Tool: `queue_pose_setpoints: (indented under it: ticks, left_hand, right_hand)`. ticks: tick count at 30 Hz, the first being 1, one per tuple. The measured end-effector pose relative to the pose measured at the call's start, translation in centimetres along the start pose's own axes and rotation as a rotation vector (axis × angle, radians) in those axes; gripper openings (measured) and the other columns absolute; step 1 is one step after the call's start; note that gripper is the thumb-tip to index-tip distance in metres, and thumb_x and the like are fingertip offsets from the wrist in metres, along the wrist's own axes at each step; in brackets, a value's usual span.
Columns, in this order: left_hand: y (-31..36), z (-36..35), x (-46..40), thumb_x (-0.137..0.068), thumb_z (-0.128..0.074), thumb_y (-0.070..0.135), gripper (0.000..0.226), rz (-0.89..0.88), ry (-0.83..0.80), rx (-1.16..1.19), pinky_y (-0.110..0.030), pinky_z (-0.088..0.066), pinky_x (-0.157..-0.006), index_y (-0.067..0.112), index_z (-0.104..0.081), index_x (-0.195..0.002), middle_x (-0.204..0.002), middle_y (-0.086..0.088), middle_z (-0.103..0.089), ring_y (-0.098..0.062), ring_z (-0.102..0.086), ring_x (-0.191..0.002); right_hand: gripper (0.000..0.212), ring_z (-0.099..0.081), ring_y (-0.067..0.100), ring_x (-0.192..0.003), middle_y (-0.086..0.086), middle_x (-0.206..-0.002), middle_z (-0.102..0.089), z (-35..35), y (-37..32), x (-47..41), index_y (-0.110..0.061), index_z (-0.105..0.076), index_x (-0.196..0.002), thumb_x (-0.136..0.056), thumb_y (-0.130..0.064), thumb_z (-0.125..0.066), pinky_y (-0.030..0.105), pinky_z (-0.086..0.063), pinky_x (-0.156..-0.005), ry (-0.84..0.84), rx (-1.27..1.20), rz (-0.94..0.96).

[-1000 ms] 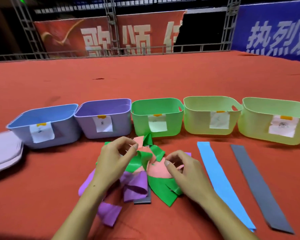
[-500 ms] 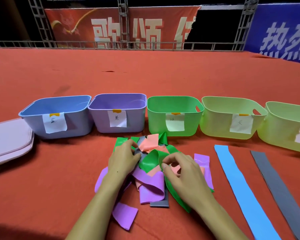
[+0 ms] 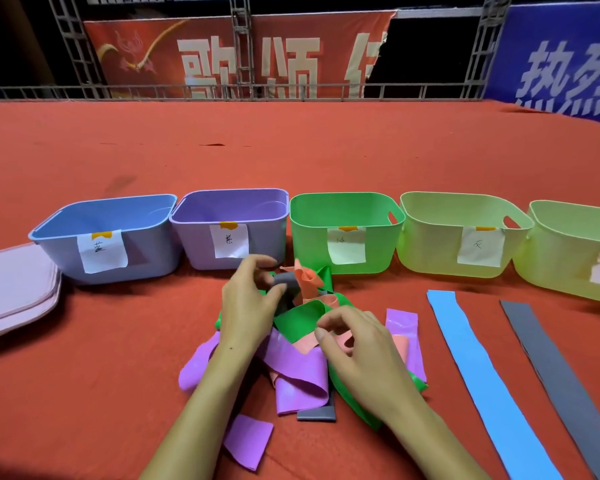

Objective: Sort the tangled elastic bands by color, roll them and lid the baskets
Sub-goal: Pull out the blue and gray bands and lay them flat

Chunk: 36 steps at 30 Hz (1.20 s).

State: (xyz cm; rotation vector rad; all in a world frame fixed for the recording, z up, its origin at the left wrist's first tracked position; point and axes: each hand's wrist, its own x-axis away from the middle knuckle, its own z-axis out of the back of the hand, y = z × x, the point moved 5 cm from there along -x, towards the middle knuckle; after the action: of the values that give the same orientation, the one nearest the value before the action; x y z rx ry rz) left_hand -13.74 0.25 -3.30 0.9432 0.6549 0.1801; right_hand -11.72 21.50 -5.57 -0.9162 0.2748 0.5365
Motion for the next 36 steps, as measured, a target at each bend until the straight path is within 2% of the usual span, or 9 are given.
queue_pose_setpoints:
  ticks: [9,12,16,19,24,27,31,34,36]
  left_hand:
    - [4.0,1.8,0.5,-0.088,-0.081,-0.007,0.055,-0.038,-0.096,0.534,-0.031,-0.06,-0.081,0.025,-0.066,-0.13,-0.116,-0.001,-0.075,-0.017,-0.061,-0.074]
    - [5.0,1.2,1.4,-0.087,-0.081,-0.008,0.061,-0.036,-0.221,0.612,-0.028,-0.059,-0.085,0.025,-0.065,-0.135,-0.117,-0.004,-0.078,-0.017,-0.062,-0.08]
    - [6.5,0.0,3.1,-0.087,-0.081,-0.01,0.067,-0.068,-0.473,0.651,-0.029,-0.056,-0.089,0.022,-0.062,-0.143,-0.122,-0.008,-0.073,-0.017,-0.062,-0.093]
    - [6.7,-1.4,4.6,-0.086,-0.081,-0.008,0.067,-0.088,-0.694,0.595,-0.036,-0.053,-0.086,0.027,-0.062,-0.14,-0.113,-0.001,-0.069,-0.016,-0.062,-0.09]
    - [6.1,-2.7,6.0,-0.083,-0.085,-0.009,0.088,0.024,-0.888,0.552,-0.035,-0.058,-0.075,0.037,-0.048,-0.149,-0.098,-0.006,-0.068,-0.031,-0.073,-0.082]
    - [5.2,-2.9,6.0,-0.088,-0.087,0.011,0.092,0.16,-0.837,0.556,-0.04,-0.063,-0.068,0.04,-0.034,-0.157,-0.091,-0.013,-0.072,-0.045,-0.078,-0.086]
    - [4.6,-2.6,4.4,-0.096,-0.074,0.052,0.069,0.244,-0.592,0.545,-0.046,-0.058,-0.066,0.039,-0.038,-0.153,-0.079,-0.02,-0.072,-0.04,-0.075,-0.067]
    - [3.9,-2.1,3.2,-0.098,-0.071,0.035,0.055,0.277,-0.337,0.586,-0.047,-0.061,-0.067,0.024,-0.049,-0.147,-0.067,0.003,-0.07,-0.017,-0.068,-0.058]
    - [3.2,-1.7,2.5,-0.101,-0.071,0.01,0.046,0.27,-0.22,0.593,-0.039,-0.062,-0.058,0.018,-0.054,-0.143,-0.08,-0.003,-0.074,-0.015,-0.07,-0.064]
  right_hand:
    - [0.005,-0.066,0.008,-0.089,-0.018,-0.092,-0.071,0.8,0.0,-0.5,-0.033,-0.068,-0.101,-0.099,-0.035,-0.063,0.038,-0.055,-0.081,0.058,-0.172,-0.055]
    - [0.029,-0.071,0.012,-0.088,-0.009,-0.092,-0.075,0.9,0.2,-0.7,-0.032,-0.071,-0.11,-0.1,-0.055,-0.056,0.039,-0.058,-0.079,0.073,-0.32,-0.144]
    - [0.07,-0.069,0.022,-0.091,0.032,-0.103,-0.07,1.1,0.3,-1.3,-0.002,-0.07,-0.115,-0.1,-0.067,-0.049,0.044,-0.054,-0.077,0.012,-0.755,-0.328]
    - [0.044,-0.075,0.033,-0.109,0.016,-0.112,-0.08,1.7,0.5,-1.4,-0.009,-0.077,-0.116,-0.109,-0.044,-0.05,0.046,-0.059,-0.09,0.05,-0.95,-0.441]
    - [0.015,-0.079,0.026,-0.087,0.009,-0.095,-0.082,2.8,1.6,-0.9,-0.009,-0.073,-0.115,-0.101,-0.01,-0.068,0.032,-0.06,-0.068,0.198,-0.827,-0.512]
    - [0.014,-0.077,0.021,-0.088,0.009,-0.096,-0.082,3.3,1.8,-1.0,-0.01,-0.073,-0.109,-0.098,-0.002,-0.07,0.034,-0.06,-0.076,0.216,-0.786,-0.443]
    - [0.016,-0.076,0.011,-0.092,0.004,-0.099,-0.082,3.4,0.9,-0.9,-0.008,-0.075,-0.106,-0.096,0.004,-0.07,0.024,-0.058,-0.08,0.142,-0.73,-0.334]
    - [0.018,-0.076,0.01,-0.096,0.0,-0.103,-0.082,3.0,0.5,-0.2,-0.013,-0.075,-0.107,-0.096,0.001,-0.072,0.024,-0.059,-0.083,0.045,-0.686,-0.292]
    - [0.016,-0.076,0.018,-0.104,0.001,-0.107,-0.081,3.1,0.6,0.6,-0.017,-0.076,-0.108,-0.094,-0.008,-0.074,0.033,-0.06,-0.092,-0.006,-0.643,-0.277]
